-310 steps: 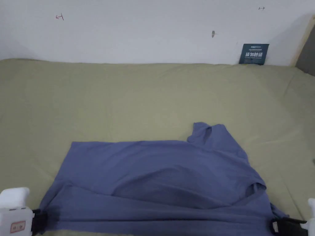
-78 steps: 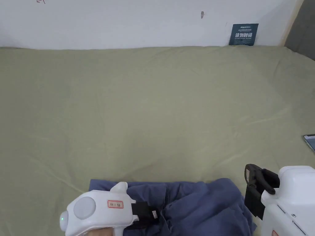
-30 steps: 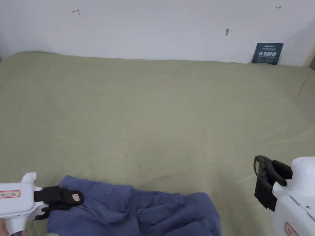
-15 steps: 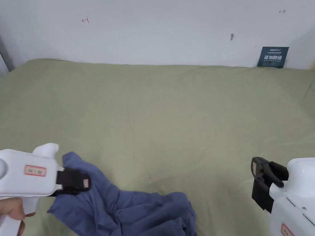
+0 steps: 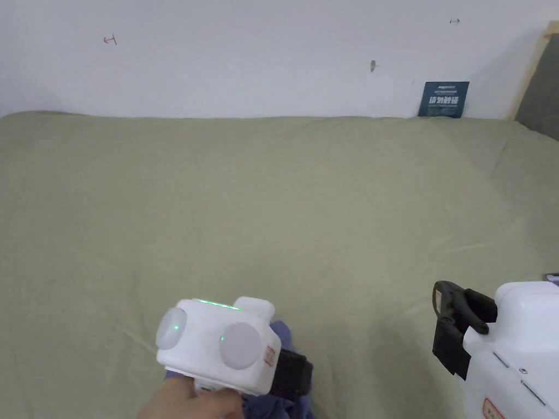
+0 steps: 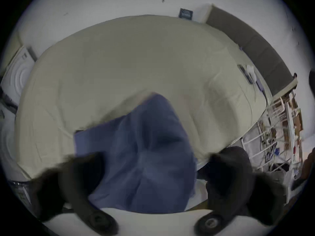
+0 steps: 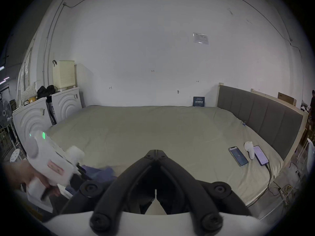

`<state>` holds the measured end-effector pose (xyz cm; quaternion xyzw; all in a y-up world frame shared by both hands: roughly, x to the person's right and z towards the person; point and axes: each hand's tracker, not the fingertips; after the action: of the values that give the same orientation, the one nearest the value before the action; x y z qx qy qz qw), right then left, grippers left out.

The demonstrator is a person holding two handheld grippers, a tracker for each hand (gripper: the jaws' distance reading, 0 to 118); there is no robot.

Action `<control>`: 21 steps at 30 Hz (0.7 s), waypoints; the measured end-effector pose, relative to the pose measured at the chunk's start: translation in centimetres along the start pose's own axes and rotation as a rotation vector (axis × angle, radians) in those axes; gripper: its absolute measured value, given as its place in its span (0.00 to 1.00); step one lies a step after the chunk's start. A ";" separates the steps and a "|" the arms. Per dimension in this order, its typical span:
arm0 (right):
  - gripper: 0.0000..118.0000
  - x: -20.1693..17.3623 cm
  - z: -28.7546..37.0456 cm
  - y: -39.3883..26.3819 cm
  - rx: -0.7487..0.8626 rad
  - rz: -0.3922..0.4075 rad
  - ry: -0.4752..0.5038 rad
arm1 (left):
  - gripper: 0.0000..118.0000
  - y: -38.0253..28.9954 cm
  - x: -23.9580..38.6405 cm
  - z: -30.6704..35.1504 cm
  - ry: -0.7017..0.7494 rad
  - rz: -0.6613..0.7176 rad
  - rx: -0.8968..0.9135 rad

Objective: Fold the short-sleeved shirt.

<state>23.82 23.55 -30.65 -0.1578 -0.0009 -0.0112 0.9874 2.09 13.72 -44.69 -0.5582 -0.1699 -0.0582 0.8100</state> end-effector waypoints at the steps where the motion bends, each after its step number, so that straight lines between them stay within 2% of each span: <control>1: 0.01 0.2 0.0 -0.1 -0.004 0.000 -0.003 | 0.98 -0.3 0.7 0.3 -0.038 -0.013 0.011; 5: 0.01 0.8 -0.1 -0.5 -0.021 0.004 -0.021 | 0.95 0.0 0.6 1.9 -0.178 0.095 0.053; 6: 0.01 1.0 -0.3 -0.6 -0.025 -0.001 -0.021 | 0.91 0.1 -0.1 2.7 -0.209 0.133 0.081; 7: 0.01 1.1 -0.3 -0.7 -0.027 -0.007 -0.023 | 0.81 0.1 -0.9 3.5 -0.233 0.157 0.104; 10: 0.01 1.1 -0.6 -0.9 -0.036 -0.023 -0.022 | 0.17 -0.2 -4.3 5.7 -0.324 0.260 0.200; 11: 0.01 1.1 -0.7 -1.0 -0.039 -0.028 -0.018 | 0.01 -0.4 -5.4 5.8 -0.380 0.292 0.206; 14: 0.01 0.6 -1.0 -1.4 -0.055 -0.036 -0.004 | 0.01 -1.7 -7.5 4.0 -0.501 0.345 0.132; 16: 0.01 0.3 -1.2 -1.7 -0.071 -0.046 0.015 | 0.01 -3.1 -8.0 1.8 -0.524 0.379 0.079; 21: 0.01 -0.3 -2.2 -2.7 -0.156 -0.091 0.113 | 0.01 -5.9 -7.5 -4.9 -0.659 0.412 -0.015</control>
<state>23.43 20.34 -31.89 -0.2329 0.0485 -0.0648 0.9691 -5.59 6.33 -43.56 -0.5753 -0.3052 0.2869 0.7026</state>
